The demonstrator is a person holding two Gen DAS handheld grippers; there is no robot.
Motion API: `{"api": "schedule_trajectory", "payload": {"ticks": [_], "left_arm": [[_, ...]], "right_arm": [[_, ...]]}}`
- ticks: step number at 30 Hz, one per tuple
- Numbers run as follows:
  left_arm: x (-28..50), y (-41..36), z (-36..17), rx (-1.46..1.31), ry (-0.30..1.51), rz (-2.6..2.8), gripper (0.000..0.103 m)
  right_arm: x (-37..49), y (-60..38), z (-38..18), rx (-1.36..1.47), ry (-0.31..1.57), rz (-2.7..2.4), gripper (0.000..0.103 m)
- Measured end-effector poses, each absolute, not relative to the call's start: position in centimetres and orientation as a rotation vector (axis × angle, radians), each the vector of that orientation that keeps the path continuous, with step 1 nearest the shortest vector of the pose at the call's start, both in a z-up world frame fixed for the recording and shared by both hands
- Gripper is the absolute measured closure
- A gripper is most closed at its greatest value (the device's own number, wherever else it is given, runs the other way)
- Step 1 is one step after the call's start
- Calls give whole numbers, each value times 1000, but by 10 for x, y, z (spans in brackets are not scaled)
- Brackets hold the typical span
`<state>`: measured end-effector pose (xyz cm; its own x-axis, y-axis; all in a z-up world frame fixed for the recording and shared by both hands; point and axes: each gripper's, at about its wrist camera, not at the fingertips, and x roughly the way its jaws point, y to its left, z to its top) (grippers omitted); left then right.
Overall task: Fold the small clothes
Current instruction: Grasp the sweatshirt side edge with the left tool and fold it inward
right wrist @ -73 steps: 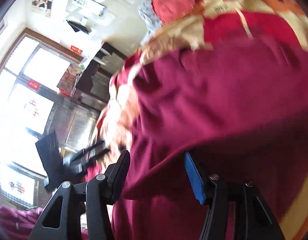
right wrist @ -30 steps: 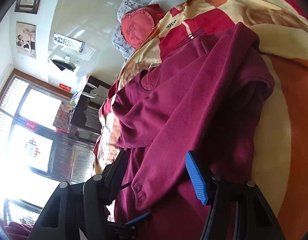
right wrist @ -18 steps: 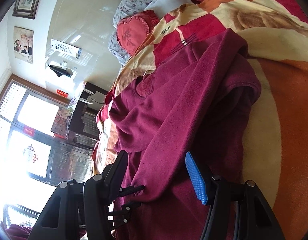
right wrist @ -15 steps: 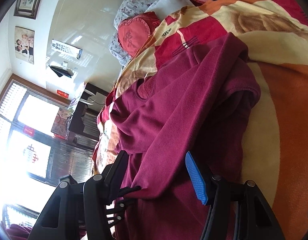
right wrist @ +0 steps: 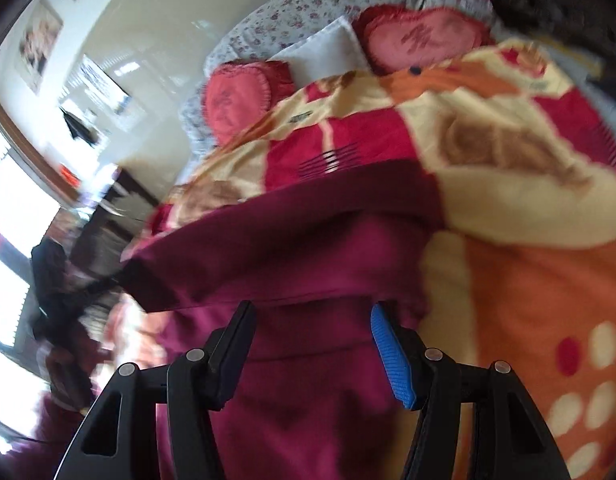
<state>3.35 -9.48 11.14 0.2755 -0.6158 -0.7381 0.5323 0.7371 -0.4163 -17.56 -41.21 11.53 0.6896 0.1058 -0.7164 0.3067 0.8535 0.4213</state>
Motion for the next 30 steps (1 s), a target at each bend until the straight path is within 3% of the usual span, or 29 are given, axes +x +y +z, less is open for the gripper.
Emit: {"api": "schedule_trajectory", "payload": {"ticks": [10, 11, 12, 13, 15, 18, 21, 27, 30], "left_arm": [[25, -112, 112, -47, 1036, -805, 96], [25, -115, 113, -42, 1037, -803, 96], [25, -117, 114, -39, 1038, -803, 96], [25, -118, 116, -40, 1038, -806, 96], [22, -121, 121, -44, 1039, -822, 96], [11, -122, 131, -40, 1025, -866, 96], [2, -128, 125, -8, 1025, -874, 96], [15, -130, 84, -52, 1114, -797, 96], [17, -124, 84, -78, 1120, -802, 96]], "right_arm": [[-159, -391, 97, 18, 909, -249, 46], [-158, -392, 95, 15, 896, -249, 50], [-155, -396, 92, 21, 886, -256, 68], [-152, -402, 89, 47, 880, -257, 75], [-151, -414, 91, 138, 849, -245, 86], [-164, -431, 105, 273, 772, -258, 94], [-182, -443, 109, 322, 771, -291, 94], [-187, -441, 64, 323, 983, -287, 95], [-203, -451, 76, 392, 933, -291, 94]]}}
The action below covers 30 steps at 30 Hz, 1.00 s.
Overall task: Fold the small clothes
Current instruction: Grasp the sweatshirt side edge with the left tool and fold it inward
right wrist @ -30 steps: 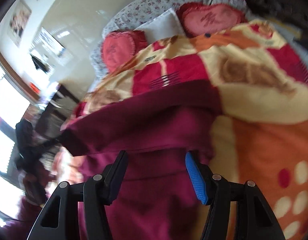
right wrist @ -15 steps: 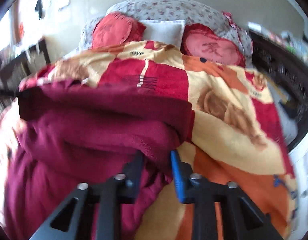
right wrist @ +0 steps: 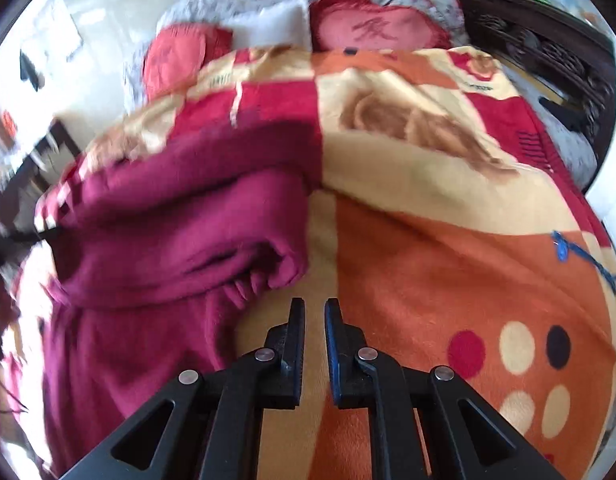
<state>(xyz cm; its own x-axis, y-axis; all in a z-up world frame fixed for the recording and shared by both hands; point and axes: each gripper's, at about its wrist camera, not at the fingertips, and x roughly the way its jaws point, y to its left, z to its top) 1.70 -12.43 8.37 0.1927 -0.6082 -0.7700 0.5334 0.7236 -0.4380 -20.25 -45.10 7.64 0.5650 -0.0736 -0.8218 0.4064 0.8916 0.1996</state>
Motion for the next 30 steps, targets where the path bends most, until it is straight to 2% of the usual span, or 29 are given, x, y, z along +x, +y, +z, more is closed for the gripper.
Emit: {"api": "schedule_trajectory", "payload": {"ticks": [4, 6, 12, 21, 27, 29, 30], "left_arm": [[12, -126, 90, -37, 1088, -801, 96], [12, -126, 91, -48, 1088, -801, 96], [19, -127, 93, -57, 1083, -790, 96], [27, -120, 94, -101, 1100, -776, 96], [7, -111, 96, -125, 1117, -816, 95], [1, -111, 92, -141, 1128, -816, 88], [-2, -112, 90, -149, 1134, -821, 75]], "right_arm": [[-210, -459, 115, 450, 777, -238, 93], [-192, -457, 123, 421, 794, -214, 93], [-124, -447, 91, 310, 953, -190, 93], [-46, -494, 68, 527, 885, -188, 93], [-73, -497, 90, 523, 833, -165, 93], [-92, -494, 96, 503, 837, -175, 92], [-103, -489, 97, 485, 842, -176, 92]]}}
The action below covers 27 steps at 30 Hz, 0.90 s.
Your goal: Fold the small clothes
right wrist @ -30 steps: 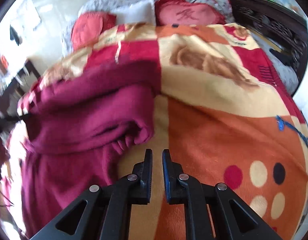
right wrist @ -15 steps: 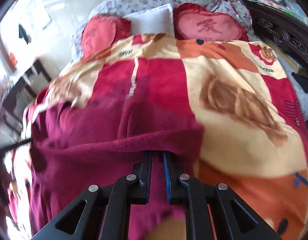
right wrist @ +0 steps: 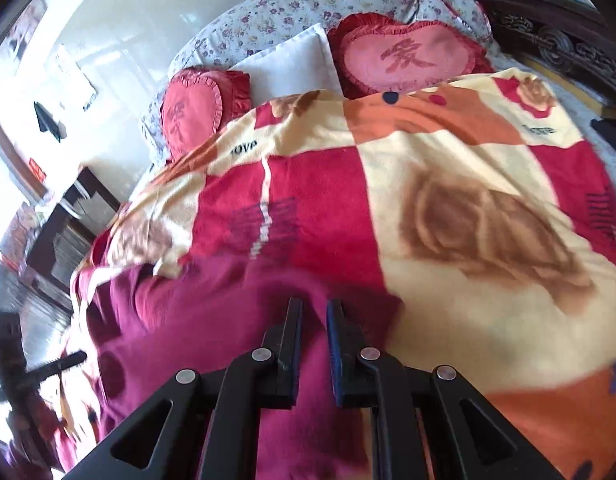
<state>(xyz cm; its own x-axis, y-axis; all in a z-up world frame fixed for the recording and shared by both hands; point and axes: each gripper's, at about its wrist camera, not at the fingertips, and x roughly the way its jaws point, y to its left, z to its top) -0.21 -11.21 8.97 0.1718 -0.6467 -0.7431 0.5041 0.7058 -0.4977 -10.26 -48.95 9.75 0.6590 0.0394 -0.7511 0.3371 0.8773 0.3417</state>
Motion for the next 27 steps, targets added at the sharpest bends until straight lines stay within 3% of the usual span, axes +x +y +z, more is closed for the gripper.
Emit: {"api": "schedule_trajectory", "payload": {"ticks": [1, 5, 9, 13, 27], "left_arm": [[-6, -114, 86, -157, 1136, -828, 63], [-15, -123, 75, -165, 1163, -828, 61], [-18, -134, 71, -147, 1141, -820, 61], [-18, -145, 65, -125, 1151, -805, 69], [-15, -156, 52, -109, 1192, -794, 69]], "right_arm": [[-109, -488, 97, 479, 844, -174, 92], [-144, -476, 98, 492, 843, -150, 87], [-168, -472, 97, 530, 820, -142, 63], [-181, -469, 96, 544, 813, -144, 63], [-198, -470, 96, 576, 794, -154, 62]]}}
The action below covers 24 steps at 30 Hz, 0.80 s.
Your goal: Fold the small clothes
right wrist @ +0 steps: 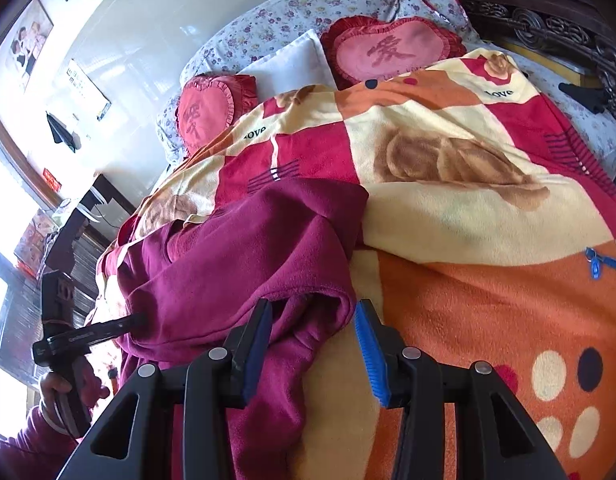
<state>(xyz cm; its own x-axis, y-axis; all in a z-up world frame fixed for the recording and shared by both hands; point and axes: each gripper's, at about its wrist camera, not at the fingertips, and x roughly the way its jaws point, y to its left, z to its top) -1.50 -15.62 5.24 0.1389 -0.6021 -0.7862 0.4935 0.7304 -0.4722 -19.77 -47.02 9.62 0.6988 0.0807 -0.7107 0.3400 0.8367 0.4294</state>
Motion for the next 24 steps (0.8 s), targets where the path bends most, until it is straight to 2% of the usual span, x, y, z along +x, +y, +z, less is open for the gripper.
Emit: {"api": "schedule_trajectory", "payload": {"ticks": [1, 2, 3, 4, 6, 11, 14, 16, 17, 18, 24], "left_arm": [[-14, -159, 51, -112, 1202, -797, 69], [-13, -162, 51, -112, 1209, -799, 73], [-13, -165, 54, -106, 1203, -803, 83], [-12, -167, 60, -96, 1193, -808, 99], [-7, -166, 81, -127, 1162, -861, 99], [15, -149, 144, -204, 1054, -929, 99], [24, -139, 162, -216, 1027, -910, 99], [28, -133, 166, -215, 1013, -894, 99], [30, -132, 168, -220, 1011, -885, 99], [32, -128, 168, -228, 1012, -875, 99], [25, -124, 145, -186, 1060, -894, 99]], "right_arm": [[-199, -470, 96, 575, 791, -156, 62], [-200, -469, 97, 571, 792, -159, 62], [-200, -468, 97, 561, 797, -165, 62], [-200, -467, 97, 545, 805, -170, 61], [-198, -463, 98, 485, 824, -183, 58], [-193, -457, 92, 359, 857, -219, 58], [-181, -459, 82, 343, 859, -209, 58], [-171, -461, 77, 336, 829, -213, 74], [-168, -462, 76, 345, 816, -207, 87], [-165, -462, 76, 365, 801, -206, 94], [-193, -449, 106, 303, 729, -223, 96]]}}
